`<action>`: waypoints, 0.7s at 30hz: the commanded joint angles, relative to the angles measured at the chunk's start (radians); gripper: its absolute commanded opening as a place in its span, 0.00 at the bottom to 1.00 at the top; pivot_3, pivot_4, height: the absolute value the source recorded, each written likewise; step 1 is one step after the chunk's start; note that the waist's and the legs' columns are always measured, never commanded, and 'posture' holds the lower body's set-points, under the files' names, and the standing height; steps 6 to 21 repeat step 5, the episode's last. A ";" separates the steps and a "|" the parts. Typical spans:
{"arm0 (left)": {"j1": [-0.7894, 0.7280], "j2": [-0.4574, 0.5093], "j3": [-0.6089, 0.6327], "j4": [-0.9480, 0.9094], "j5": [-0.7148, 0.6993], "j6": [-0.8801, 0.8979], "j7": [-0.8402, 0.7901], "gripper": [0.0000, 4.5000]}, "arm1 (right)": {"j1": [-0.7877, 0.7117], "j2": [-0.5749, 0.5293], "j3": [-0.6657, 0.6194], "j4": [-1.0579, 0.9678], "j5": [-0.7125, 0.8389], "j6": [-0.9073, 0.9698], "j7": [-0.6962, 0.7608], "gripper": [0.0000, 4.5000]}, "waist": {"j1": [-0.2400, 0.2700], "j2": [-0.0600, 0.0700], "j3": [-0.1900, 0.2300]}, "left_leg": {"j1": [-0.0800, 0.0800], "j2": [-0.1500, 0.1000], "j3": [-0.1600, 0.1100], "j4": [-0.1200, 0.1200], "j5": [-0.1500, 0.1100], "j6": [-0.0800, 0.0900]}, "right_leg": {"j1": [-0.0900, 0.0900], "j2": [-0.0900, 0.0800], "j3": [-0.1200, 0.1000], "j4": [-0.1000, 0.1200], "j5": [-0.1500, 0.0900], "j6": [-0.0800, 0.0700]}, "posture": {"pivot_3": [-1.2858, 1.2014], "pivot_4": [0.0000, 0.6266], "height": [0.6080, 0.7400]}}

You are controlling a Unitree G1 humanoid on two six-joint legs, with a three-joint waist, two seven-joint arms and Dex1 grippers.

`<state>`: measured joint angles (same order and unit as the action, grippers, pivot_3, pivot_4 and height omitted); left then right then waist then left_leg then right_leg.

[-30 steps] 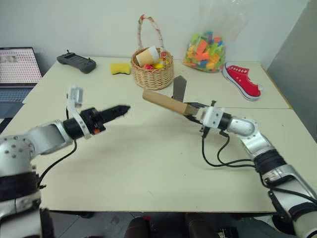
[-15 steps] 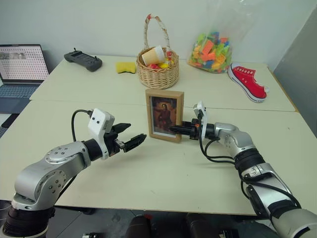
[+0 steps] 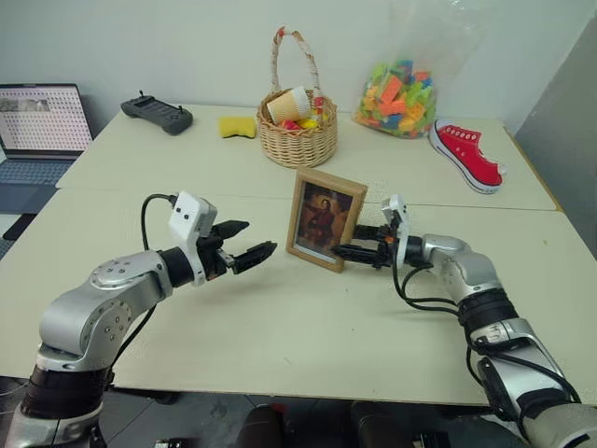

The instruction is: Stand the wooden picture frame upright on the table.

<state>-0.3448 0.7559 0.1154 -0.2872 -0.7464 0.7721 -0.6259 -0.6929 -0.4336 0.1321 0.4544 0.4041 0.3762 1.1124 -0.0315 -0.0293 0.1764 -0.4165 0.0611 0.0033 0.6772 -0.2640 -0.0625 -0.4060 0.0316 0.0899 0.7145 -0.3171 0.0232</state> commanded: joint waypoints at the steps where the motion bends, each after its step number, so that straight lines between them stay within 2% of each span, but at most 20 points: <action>1: -0.063 0.056 0.005 0.051 0.030 -0.013 -0.094 1.00 | 0.067 -0.147 -0.015 -0.170 -0.060 -0.045 0.056 0.98 | 0.002 0.000 0.000 | -0.001 0.000 0.000 0.000 0.000 0.000 | 0.000 0.000 0.000 0.000 0.000 0.000 | 0.52 0.24 1.00; 5: -0.129 0.102 -0.013 0.145 0.069 -0.025 -0.190 1.00 | 0.121 -0.269 -0.076 -0.381 0.031 0.105 0.080 0.98 | 0.000 0.001 0.001 | 0.000 0.000 0.000 0.000 0.000 0.000 | 0.000 0.001 -0.001 0.000 0.000 0.000 | 0.52 0.24 1.00; 21: -0.129 0.102 -0.013 0.145 0.069 -0.025 -0.190 1.00 | 0.121 -0.269 -0.076 -0.381 0.031 0.105 0.080 0.98 | 0.000 0.001 0.001 | 0.000 0.000 0.000 0.000 0.000 0.000 | 0.000 0.001 -0.001 0.000 0.000 0.000 | 0.52 0.24 1.00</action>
